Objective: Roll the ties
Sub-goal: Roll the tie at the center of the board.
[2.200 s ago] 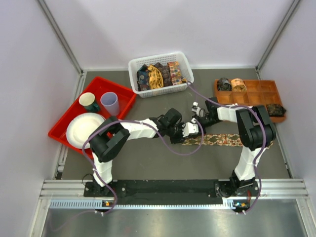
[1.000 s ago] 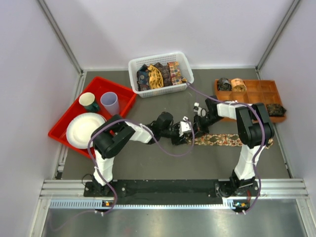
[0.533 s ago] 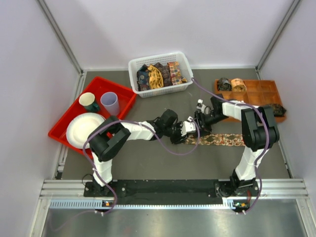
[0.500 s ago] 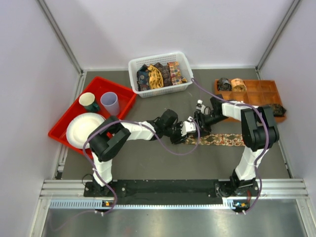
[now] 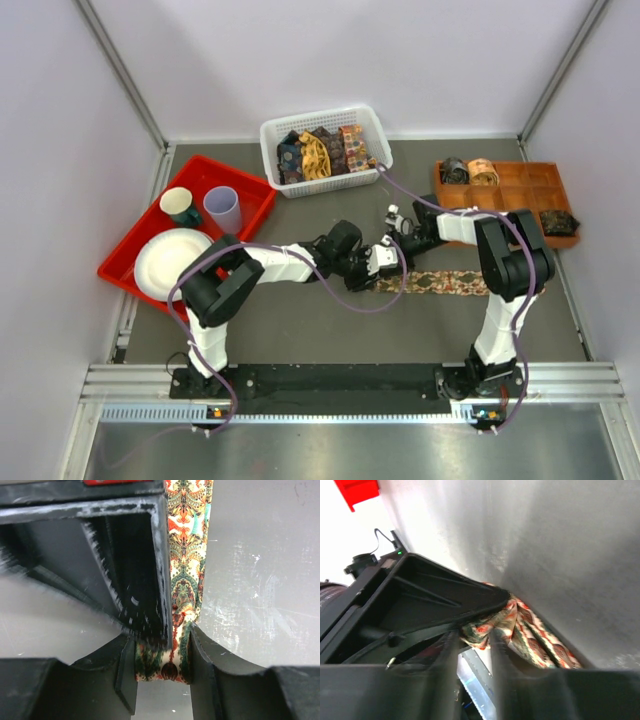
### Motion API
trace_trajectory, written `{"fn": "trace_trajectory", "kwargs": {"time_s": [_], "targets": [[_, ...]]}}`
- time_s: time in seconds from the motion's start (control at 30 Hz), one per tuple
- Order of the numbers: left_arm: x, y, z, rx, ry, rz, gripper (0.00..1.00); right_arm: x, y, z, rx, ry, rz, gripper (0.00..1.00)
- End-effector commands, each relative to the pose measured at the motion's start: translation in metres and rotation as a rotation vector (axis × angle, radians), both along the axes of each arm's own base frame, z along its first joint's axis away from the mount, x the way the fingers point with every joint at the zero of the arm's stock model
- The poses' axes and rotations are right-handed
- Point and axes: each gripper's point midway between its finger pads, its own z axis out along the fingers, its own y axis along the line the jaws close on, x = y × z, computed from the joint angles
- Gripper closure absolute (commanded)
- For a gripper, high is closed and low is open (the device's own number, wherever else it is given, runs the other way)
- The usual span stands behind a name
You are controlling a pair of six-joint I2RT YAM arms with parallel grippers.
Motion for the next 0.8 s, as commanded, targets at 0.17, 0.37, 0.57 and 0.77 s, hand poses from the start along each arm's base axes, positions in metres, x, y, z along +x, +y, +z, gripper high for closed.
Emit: {"fn": "trace_trajectory", "kwargs": {"time_s": [0.17, 0.37, 0.57, 0.77], "targets": [[-0.032, 0.046, -0.054, 0.188, 0.166, 0.048, 0.41, -0.007, -0.013, -0.034, -0.15, -0.038, 0.053, 1.0], [-0.021, 0.024, -0.025, -0.05, 0.167, 0.064, 0.26, -0.007, -0.036, -0.053, -0.241, -0.021, 0.041, 1.0], [-0.018, 0.01, -0.014, -0.24, 0.114, 0.034, 0.25, -0.003, -0.055, -0.065, -0.348, -0.02, 0.023, 1.0], [-0.021, -0.004, -0.017, -0.338, 0.151, -0.019, 0.28, -0.002, -0.073, -0.074, -0.456, -0.007, 0.002, 1.0]]}}
